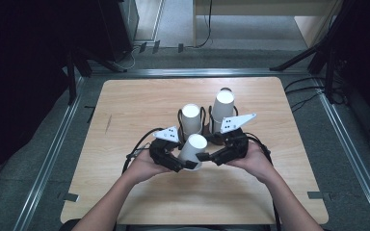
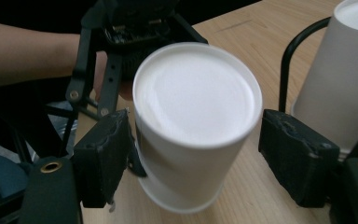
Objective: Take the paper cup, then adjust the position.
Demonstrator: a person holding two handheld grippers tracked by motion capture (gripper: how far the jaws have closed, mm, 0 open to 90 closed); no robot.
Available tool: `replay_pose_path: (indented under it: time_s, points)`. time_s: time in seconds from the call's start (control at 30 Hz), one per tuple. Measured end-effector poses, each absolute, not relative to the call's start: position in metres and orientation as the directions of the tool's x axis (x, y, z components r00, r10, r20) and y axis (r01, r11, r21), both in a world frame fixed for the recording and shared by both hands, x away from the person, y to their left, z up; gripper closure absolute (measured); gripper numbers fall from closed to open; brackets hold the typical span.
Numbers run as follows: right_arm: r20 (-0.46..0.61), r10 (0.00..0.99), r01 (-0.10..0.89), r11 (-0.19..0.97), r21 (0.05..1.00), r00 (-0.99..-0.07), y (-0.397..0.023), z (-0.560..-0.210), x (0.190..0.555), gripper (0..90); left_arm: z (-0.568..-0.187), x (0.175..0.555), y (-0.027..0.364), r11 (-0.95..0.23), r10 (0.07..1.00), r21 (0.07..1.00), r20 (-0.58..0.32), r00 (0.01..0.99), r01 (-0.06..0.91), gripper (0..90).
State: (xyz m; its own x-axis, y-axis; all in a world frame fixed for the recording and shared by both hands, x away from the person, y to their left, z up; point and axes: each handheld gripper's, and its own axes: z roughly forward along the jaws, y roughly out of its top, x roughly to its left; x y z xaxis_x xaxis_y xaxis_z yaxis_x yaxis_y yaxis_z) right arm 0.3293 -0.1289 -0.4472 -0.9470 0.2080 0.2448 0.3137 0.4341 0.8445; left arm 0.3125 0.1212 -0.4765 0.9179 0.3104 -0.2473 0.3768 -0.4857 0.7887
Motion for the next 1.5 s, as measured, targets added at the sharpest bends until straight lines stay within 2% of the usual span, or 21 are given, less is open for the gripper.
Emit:
replay_pose_path:
  time_s: [0.2, 0.63, 0.9, 1.3, 1.5]
  points:
    - [0.212, 0.217, 0.292, 0.469, 0.834, -0.953, -0.132, -0.452, 0.327, 25.3, -0.472, 0.317, 0.131, -0.499, 0.315, 0.773, -0.26, 0.913, 0.392, 28.0]
    - [0.186, 0.216, 0.273, 0.517, 0.811, -0.959, -0.134, -0.458, 0.322, 25.3, -0.459, 0.319, 0.145, -0.545, 0.324, 0.757, -0.205, 0.924, 0.359, 27.8]
    - [0.193, 0.23, 0.287, 0.513, 0.809, -0.954, -0.138, -0.459, 0.323, 25.3, -0.449, 0.324, 0.149, -0.616, 0.31, 0.711, -0.177, 0.934, 0.339, 27.9]
    - [0.189, 0.237, 0.289, 0.522, 0.803, -0.953, -0.137, -0.462, 0.325, 25.3, -0.441, 0.329, 0.135, -0.784, 0.264, 0.561, -0.089, 0.96, 0.267, 27.8]
    - [0.188, 0.237, 0.288, 0.519, 0.805, -0.953, -0.137, -0.462, 0.325, 25.3, -0.446, 0.331, 0.126, -0.824, 0.256, 0.506, -0.068, 0.964, 0.255, 27.8]
